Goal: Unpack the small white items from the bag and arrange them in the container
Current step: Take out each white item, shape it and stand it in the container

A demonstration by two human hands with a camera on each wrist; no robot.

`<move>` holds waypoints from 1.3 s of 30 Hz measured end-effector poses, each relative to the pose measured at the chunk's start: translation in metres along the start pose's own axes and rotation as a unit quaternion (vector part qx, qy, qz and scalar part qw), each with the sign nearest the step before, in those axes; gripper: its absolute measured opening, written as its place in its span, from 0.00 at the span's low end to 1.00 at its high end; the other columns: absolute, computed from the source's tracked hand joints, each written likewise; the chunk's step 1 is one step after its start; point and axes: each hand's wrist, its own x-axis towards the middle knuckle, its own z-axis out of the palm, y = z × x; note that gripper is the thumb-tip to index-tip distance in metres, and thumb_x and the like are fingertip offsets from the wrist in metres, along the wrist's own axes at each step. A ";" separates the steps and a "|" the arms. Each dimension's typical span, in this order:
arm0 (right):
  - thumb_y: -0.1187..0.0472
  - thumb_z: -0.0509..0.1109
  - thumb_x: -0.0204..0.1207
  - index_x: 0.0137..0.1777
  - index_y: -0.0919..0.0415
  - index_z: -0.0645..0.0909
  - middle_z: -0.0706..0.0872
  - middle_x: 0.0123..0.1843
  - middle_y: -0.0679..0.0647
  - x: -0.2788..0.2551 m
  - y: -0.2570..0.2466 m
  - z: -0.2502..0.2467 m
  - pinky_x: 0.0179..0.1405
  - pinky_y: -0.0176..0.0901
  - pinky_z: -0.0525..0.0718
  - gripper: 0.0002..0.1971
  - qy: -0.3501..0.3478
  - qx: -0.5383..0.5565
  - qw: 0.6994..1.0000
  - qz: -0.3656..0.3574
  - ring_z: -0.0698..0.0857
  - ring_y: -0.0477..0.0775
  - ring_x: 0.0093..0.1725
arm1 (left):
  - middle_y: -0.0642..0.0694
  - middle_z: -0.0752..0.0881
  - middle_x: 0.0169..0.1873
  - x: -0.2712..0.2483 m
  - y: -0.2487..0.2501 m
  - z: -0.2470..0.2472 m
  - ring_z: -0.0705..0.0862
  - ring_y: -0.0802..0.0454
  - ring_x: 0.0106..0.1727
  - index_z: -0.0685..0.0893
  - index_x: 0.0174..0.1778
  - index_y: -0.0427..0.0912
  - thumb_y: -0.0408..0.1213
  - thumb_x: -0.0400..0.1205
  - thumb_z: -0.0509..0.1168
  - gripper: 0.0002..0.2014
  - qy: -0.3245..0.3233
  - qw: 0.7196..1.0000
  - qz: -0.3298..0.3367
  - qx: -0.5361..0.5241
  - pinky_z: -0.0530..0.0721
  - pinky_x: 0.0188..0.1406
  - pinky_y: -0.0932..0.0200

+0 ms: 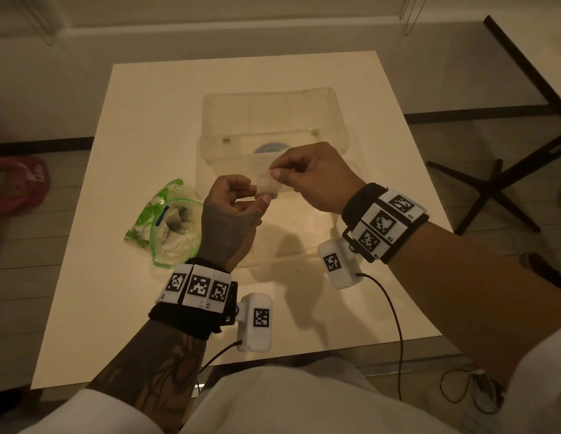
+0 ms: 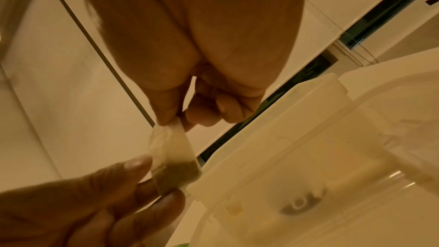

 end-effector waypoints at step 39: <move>0.65 0.70 0.80 0.49 0.62 0.89 0.84 0.38 0.41 -0.001 -0.009 0.007 0.34 0.23 0.75 0.06 -0.006 0.008 1.000 0.001 0.81 0.30 0.32 | 0.42 0.91 0.47 -0.007 0.010 -0.002 0.89 0.47 0.53 0.88 0.47 0.43 0.40 0.84 0.66 0.07 -0.056 0.986 -0.098 -0.122 0.86 0.41 0.55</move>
